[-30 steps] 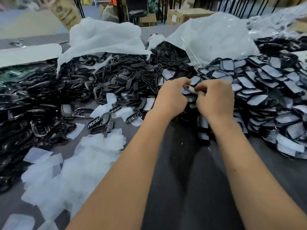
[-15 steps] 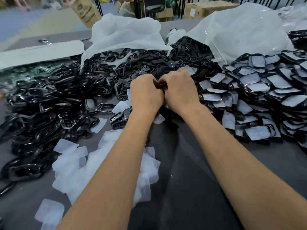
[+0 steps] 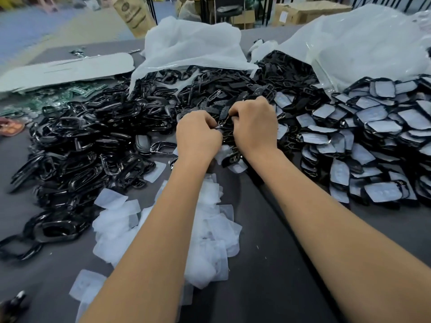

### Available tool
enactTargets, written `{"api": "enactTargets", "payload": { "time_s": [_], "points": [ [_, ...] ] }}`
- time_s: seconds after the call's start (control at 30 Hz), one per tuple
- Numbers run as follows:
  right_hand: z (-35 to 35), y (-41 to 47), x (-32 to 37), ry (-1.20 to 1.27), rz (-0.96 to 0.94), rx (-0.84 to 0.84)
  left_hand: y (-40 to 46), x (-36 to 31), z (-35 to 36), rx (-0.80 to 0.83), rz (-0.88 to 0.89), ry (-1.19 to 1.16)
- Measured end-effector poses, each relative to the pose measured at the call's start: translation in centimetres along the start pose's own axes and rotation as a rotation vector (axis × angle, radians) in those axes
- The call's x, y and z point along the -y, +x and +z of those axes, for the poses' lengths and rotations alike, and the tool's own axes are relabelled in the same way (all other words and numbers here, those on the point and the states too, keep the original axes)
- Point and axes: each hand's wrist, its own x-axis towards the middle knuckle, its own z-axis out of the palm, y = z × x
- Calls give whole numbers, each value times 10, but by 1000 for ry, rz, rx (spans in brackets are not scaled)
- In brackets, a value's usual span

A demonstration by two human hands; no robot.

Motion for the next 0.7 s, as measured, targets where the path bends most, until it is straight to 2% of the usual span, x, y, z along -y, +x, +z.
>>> {"api": "enactTargets", "payload": {
  "time_s": [0.17,0.3,0.43,0.53,0.7],
  "points": [
    [-2,-16,28,433,132,-50,-5,28,-35,-23,-23,16],
    [8,-35,63,679,142,78,-22,64,-71,-107,-97,153],
    [18,-52,83,863,135,244,-36,93,-93,-37,-169,344],
    [21,-57,85,943,159,286,-42,103,-99,-51,-206,255],
    [17,-56,72,1154,275,310,-38,98,-97,-181,-219,88]
  ]
}}
